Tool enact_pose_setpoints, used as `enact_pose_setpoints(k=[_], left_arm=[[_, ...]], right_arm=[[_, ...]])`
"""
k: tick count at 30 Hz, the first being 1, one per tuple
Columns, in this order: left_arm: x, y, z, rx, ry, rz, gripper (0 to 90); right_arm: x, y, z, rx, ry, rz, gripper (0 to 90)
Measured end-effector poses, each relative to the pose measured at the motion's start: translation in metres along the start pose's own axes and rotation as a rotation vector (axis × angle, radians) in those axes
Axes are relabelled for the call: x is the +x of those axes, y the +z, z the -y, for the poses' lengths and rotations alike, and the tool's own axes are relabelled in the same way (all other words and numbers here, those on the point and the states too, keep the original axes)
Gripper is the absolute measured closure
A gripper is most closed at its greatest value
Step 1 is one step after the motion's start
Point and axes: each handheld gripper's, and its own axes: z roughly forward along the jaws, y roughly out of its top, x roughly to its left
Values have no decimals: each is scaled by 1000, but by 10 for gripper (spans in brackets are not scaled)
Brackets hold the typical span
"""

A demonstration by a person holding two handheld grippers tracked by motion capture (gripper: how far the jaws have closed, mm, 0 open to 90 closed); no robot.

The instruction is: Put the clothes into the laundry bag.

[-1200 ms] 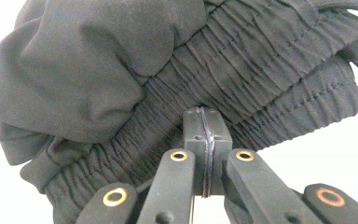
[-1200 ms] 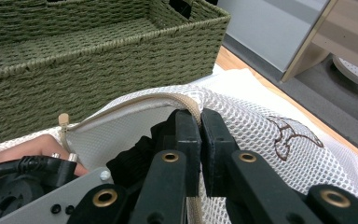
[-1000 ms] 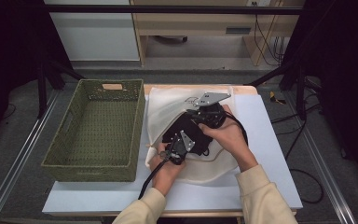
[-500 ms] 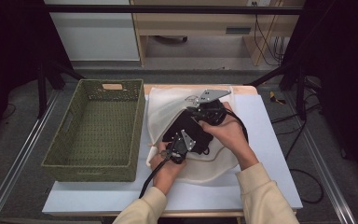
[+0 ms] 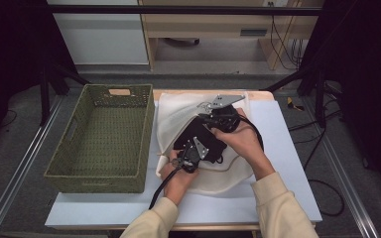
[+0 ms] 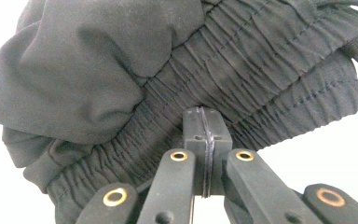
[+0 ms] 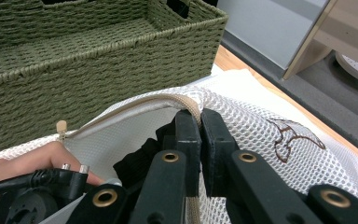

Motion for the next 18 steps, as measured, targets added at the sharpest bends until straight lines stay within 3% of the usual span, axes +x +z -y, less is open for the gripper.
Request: enact_pose_setpoints(k=[18], left_arm=[[3,6,-3,-4,0,-17,900]], right_arm=[[1,0,0,9,-1,-4,871]])
